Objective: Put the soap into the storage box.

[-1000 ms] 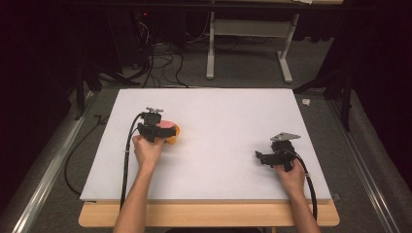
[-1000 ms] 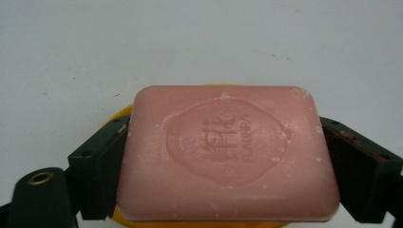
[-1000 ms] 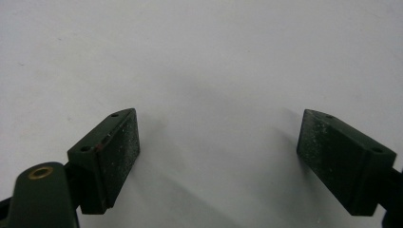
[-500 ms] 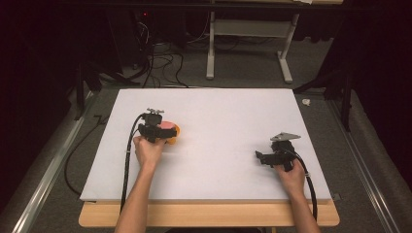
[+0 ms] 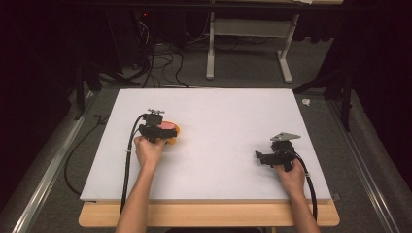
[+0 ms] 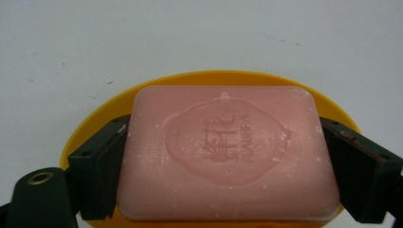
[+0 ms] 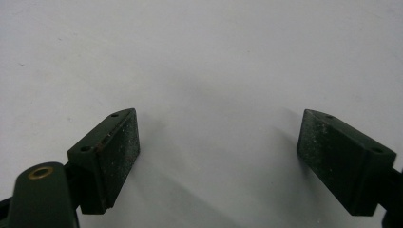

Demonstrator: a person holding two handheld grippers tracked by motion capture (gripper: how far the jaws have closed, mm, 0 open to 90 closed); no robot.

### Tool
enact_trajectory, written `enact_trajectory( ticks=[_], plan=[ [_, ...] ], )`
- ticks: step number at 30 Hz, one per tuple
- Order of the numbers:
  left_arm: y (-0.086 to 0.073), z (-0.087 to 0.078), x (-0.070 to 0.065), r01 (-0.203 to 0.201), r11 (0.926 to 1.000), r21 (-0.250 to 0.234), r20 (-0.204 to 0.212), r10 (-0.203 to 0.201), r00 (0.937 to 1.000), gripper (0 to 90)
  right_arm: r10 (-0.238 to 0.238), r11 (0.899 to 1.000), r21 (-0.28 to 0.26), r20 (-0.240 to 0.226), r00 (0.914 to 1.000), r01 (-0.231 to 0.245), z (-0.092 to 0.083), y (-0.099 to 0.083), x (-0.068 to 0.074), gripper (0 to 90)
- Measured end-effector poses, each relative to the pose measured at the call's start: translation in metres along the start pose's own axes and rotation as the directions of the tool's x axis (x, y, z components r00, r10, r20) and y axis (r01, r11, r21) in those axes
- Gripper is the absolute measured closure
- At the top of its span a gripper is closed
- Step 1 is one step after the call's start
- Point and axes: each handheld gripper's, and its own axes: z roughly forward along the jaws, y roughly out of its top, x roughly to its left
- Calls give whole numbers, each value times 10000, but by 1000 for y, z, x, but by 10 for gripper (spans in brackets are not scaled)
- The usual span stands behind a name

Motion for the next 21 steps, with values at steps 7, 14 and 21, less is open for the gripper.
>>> enact_trajectory(
  ticks=[7, 14, 21],
  plan=[
    [-1, 5, 0, -43, 9996, 271, -53, 45, 10000, 135, -1, 10000, 0, -1, 10000, 1, 0, 0, 0, 149],
    [-2, 6, -1, -144, 9996, 243, -259, 150, 9996, 127, -9, 10000, -32, 8, 10000, 9, 0, 0, 0, 149],
    [0, -2, 0, -28, 9997, -247, -115, 26, 9999, 120, -11, 10000, -10, 5, 10000, 11, 0, 0, 0, 149]
  ],
)
